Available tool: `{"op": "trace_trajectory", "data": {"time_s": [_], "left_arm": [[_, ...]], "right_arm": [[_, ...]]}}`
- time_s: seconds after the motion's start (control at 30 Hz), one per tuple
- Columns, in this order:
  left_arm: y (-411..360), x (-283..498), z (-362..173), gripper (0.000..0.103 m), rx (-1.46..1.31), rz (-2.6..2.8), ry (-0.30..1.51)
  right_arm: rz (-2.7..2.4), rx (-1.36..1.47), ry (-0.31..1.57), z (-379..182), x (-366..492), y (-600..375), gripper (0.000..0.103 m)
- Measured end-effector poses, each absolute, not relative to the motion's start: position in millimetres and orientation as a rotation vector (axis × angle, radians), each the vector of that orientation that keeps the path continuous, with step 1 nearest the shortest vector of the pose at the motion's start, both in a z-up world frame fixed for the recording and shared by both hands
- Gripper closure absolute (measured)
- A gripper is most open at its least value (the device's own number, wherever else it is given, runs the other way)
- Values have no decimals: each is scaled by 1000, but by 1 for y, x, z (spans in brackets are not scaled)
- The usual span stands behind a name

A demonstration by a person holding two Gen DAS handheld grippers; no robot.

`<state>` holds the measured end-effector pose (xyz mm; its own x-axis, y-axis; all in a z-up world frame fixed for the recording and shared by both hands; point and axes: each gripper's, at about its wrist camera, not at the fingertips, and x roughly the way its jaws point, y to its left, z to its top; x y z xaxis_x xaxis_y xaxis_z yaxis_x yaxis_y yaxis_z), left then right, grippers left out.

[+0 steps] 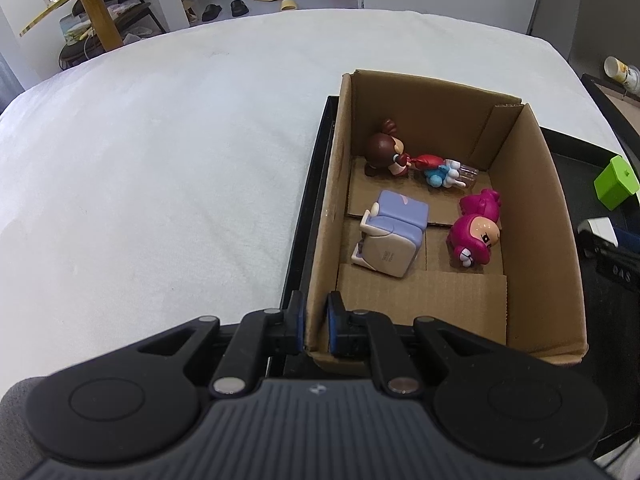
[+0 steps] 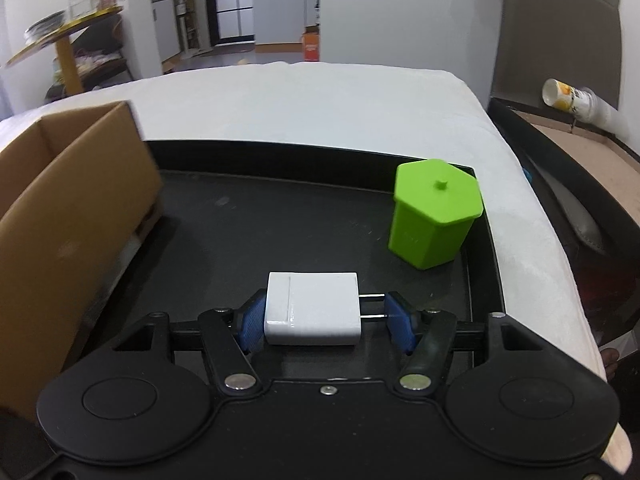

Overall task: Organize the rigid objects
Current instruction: 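Lift and carry the white charger with the right gripper over the box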

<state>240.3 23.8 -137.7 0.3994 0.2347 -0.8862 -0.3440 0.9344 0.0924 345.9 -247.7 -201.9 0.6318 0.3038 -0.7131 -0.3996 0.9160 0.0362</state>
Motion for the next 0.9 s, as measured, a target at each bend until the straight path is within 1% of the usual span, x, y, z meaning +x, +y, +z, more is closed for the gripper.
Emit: {"op": "trace_trajectory", "data": {"time_s": [0.47,0.9], "left_arm": [[26,241,-137,93,-119,358,1101],[28,239,-137,93,-130,341,1087]], "right_arm": [[409,-145,797,-158,315,-238,43],[443,-202,738,-106,304,-212,43]]}}
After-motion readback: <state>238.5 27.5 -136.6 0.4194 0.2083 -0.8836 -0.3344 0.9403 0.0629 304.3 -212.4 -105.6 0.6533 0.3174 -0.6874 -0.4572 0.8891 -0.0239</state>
